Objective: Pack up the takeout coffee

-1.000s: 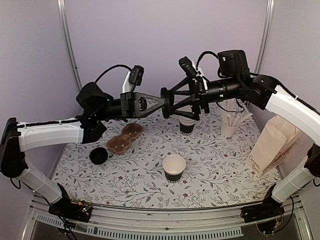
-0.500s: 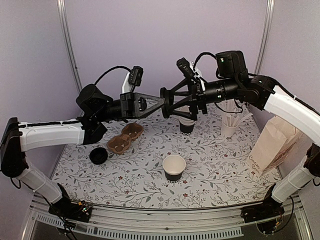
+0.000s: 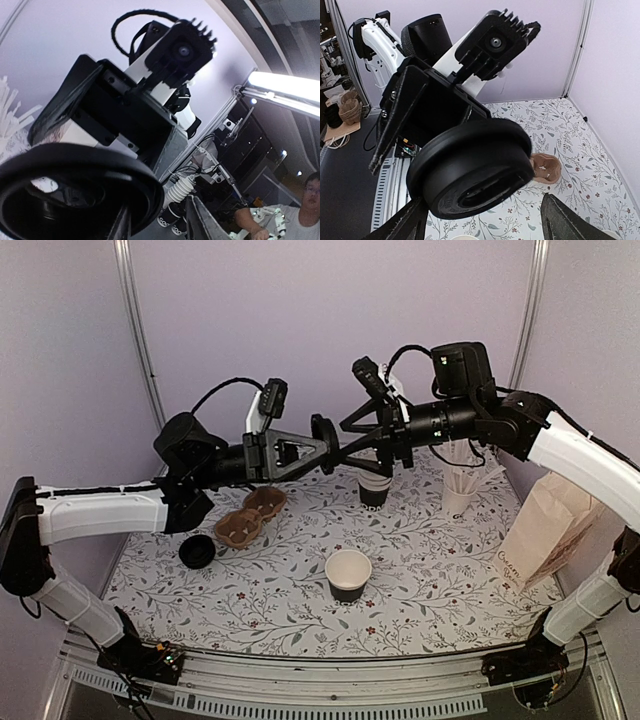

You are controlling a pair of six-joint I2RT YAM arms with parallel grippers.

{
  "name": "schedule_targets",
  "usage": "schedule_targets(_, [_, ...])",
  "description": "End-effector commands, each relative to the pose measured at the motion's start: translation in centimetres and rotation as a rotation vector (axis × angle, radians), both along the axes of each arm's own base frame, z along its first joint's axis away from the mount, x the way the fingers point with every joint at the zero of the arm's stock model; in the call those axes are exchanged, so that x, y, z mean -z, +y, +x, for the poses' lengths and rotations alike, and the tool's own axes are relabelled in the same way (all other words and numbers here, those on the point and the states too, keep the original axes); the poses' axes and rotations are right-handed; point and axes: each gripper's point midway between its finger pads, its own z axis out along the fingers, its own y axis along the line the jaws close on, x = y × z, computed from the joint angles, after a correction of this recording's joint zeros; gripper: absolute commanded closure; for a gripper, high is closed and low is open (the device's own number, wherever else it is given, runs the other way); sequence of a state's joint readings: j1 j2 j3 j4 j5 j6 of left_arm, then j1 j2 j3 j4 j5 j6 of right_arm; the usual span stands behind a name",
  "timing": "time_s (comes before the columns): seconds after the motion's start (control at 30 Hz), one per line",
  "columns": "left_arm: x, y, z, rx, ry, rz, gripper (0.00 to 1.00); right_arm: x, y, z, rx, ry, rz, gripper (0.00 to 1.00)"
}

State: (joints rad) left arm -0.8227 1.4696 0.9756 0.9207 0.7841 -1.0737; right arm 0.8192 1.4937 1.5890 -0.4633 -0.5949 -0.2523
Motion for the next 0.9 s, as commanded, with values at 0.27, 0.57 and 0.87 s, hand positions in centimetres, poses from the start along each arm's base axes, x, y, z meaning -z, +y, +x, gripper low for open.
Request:
schedule_targets(0.27, [4.8,4.1,0.7,-0.261,0.034,0.211,0.47,1.9,-2.7,-0.9,0.038,-0.111,-0.081,0.24])
schedule_targets(0.57, [12.4,4.5,3.6,-0.368,0.156,0.448,0.48,3.6,-3.5,-0.6,0.056,-0.126,-0.119,0.25])
schedule_targets(0.87, [16.4,3.0,4.9,-0.339,0.187,0.505,0.58,6.0,-3.5,-0.3,0.052,-0.118,-0.162,0.25])
